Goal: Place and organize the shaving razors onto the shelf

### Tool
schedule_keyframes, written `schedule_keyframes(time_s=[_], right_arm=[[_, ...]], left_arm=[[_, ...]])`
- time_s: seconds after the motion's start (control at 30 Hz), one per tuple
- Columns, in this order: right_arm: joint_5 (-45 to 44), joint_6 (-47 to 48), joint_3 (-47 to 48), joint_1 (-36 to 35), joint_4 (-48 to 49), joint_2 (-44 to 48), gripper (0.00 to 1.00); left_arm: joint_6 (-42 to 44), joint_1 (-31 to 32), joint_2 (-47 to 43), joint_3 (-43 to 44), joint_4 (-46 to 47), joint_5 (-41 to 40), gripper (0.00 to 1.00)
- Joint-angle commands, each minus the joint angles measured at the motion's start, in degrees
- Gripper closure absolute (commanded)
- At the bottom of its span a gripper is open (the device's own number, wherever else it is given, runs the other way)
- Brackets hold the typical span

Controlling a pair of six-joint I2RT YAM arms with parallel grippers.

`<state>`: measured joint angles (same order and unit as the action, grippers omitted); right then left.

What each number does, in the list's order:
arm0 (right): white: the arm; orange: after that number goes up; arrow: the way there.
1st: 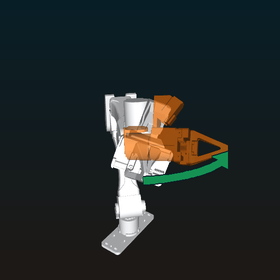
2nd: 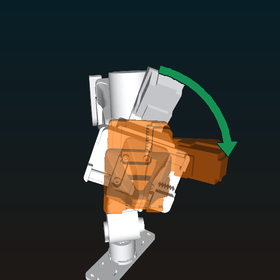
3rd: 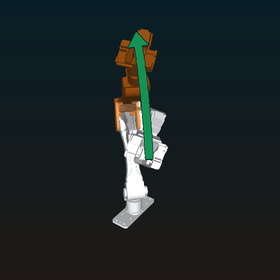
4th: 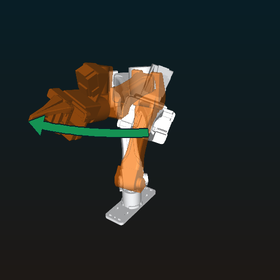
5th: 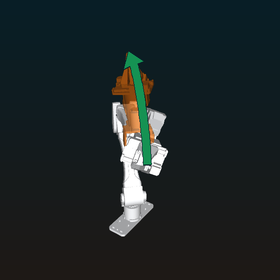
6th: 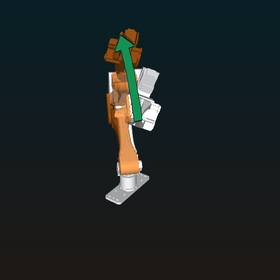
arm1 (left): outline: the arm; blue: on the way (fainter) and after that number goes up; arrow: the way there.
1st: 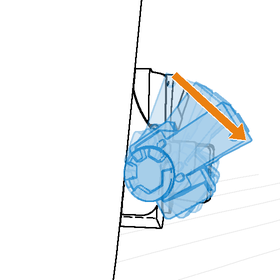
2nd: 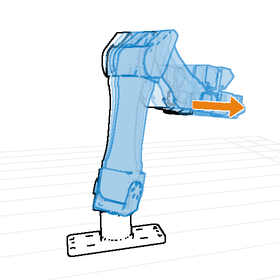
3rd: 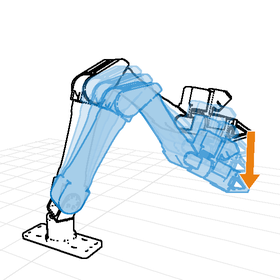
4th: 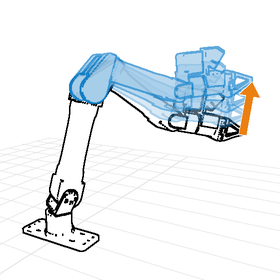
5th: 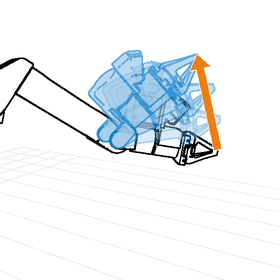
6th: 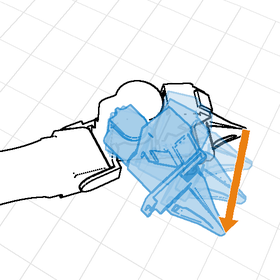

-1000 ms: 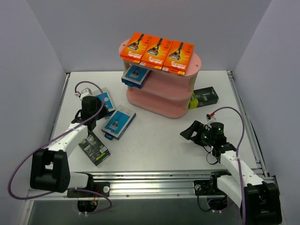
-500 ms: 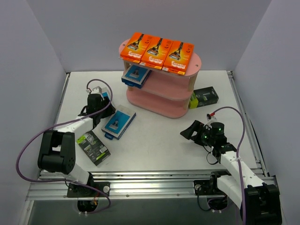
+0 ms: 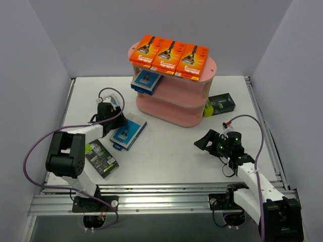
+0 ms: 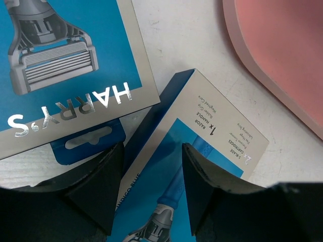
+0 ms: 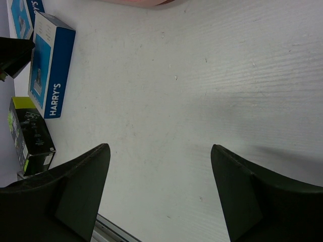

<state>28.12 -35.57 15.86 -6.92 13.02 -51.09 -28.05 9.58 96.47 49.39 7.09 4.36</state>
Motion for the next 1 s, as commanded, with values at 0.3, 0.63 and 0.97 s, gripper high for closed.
schedule_keyframes(time_s=[0.3, 0.63, 0.97], right_arm=[[0.4, 0.5, -0.3, -0.6, 0.7, 1.3, 0.23], [0.9, 0.5, -0.3, -0.5, 0.3, 2.0, 0.23], [1.1, 0.5, -0.3, -0.5, -0.4, 2.7, 0.23]], left_arm=[[0.6, 4.1, 0.3, -1.3, 7.3, 2.2, 0.42], [-6.0, 16.7, 0.7, -7.5, 10.8, -4.7, 0.44], [-14.7, 26.4, -3.2, -13.1, 14.6, -14.6, 0.47]])
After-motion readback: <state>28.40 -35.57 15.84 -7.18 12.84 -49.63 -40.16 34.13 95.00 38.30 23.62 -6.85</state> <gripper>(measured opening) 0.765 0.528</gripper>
